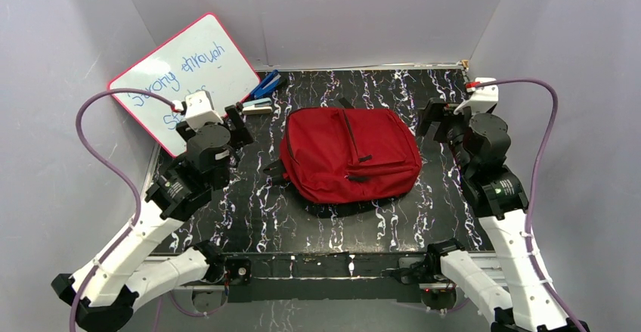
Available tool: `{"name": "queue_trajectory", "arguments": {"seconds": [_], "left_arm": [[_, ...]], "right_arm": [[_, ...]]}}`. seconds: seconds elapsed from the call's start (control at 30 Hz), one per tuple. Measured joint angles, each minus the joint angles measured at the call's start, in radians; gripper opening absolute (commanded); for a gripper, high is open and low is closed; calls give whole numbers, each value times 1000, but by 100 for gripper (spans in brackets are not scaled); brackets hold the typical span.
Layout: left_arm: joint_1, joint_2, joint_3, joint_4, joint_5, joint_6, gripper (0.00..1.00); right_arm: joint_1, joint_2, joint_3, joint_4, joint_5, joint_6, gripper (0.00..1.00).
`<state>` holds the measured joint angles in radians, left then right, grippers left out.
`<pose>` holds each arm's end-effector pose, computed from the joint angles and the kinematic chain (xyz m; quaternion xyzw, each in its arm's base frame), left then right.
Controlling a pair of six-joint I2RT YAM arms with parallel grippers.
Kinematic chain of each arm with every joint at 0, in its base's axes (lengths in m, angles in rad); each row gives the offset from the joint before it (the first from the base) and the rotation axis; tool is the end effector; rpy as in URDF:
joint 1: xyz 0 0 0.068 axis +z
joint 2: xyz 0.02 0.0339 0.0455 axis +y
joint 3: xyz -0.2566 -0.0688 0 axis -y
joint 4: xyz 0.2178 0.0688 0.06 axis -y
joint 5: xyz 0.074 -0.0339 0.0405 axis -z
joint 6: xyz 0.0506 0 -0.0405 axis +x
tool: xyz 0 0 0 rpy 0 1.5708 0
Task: Pack the student bag
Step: Reset both arms
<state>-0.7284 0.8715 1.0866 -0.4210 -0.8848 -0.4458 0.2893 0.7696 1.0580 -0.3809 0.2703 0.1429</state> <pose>0.1444 -0.0764 0.3933 -0.1685 0.7324 -0.0391 0.6586 0.1473 0.0298 0.4002 0.0370 0.7370 0.0459 0.6733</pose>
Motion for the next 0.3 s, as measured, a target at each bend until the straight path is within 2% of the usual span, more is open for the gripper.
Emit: {"name": "queue_trajectory", "arguments": {"seconds": [0.3], "left_arm": [[0, -73, 0, -48, 0, -31, 78]], "right_arm": [[0, -28, -3, -10, 19, -20, 99]]}}
